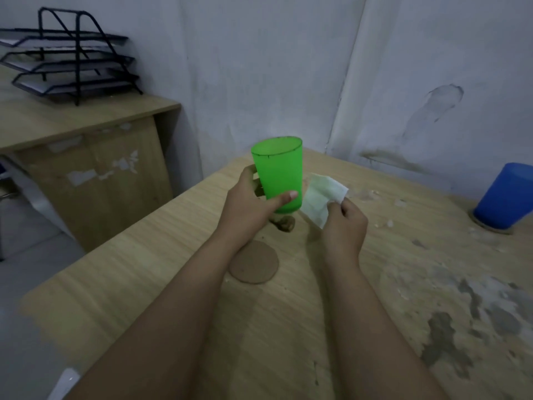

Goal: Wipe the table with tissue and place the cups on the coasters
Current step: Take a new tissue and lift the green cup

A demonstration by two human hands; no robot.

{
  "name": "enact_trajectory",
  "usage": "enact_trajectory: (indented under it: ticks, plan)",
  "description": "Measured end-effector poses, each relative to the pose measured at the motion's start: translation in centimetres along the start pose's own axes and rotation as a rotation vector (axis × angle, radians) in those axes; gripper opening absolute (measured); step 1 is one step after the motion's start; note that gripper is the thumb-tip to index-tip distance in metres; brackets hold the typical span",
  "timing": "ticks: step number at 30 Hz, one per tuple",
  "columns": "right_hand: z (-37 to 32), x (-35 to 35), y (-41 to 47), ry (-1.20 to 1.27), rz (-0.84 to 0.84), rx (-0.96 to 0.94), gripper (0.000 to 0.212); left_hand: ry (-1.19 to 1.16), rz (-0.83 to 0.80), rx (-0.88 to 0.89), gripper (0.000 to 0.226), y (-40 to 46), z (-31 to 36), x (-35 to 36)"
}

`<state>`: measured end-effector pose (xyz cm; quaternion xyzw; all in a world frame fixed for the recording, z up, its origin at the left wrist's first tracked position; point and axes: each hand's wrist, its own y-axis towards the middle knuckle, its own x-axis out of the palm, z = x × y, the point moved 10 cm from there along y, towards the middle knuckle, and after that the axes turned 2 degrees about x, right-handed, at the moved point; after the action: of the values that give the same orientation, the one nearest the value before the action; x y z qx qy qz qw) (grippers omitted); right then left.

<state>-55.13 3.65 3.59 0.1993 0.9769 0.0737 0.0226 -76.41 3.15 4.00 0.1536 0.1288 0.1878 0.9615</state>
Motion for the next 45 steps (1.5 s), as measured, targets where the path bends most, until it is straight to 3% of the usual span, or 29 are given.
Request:
enact_trajectory:
  ticks: [5,8,9,19,30,39,45]
  plan:
    - [1.7,0.6,0.3,0.200,-0.059,0.148,0.035,-0.031,0.009,0.018,0.074,-0.1,1.1,-0.3]
    - [3.0,1.8,0.1,0.327,-0.112,0.274,0.022,-0.117,-0.020,0.026,0.075,-0.1,1.4,0.2]
    - [3.4,2.2,0.1,0.363,-0.137,0.308,0.027,-0.146,-0.027,0.027,0.076,-0.2,1.5,0.3]
    - [2.6,6.4,-2.4,0.902,-0.537,0.553,0.030,-0.248,-0.090,0.054,0.055,-0.3,1.5,1.9]
    - [2.3,7.1,-3.1,0.956,-0.633,0.609,0.032,-0.261,-0.050,0.075,0.074,-0.1,1.4,1.4]
    - [1.6,6.9,-2.9,0.976,-0.702,0.594,0.031,-0.281,-0.039,0.094,0.054,-0.1,1.9,1.3]
    - [3.3,6.1,-1.9,0.941,-0.558,0.645,0.032,-0.256,-0.052,0.081,0.049,-0.1,1.9,1.5]
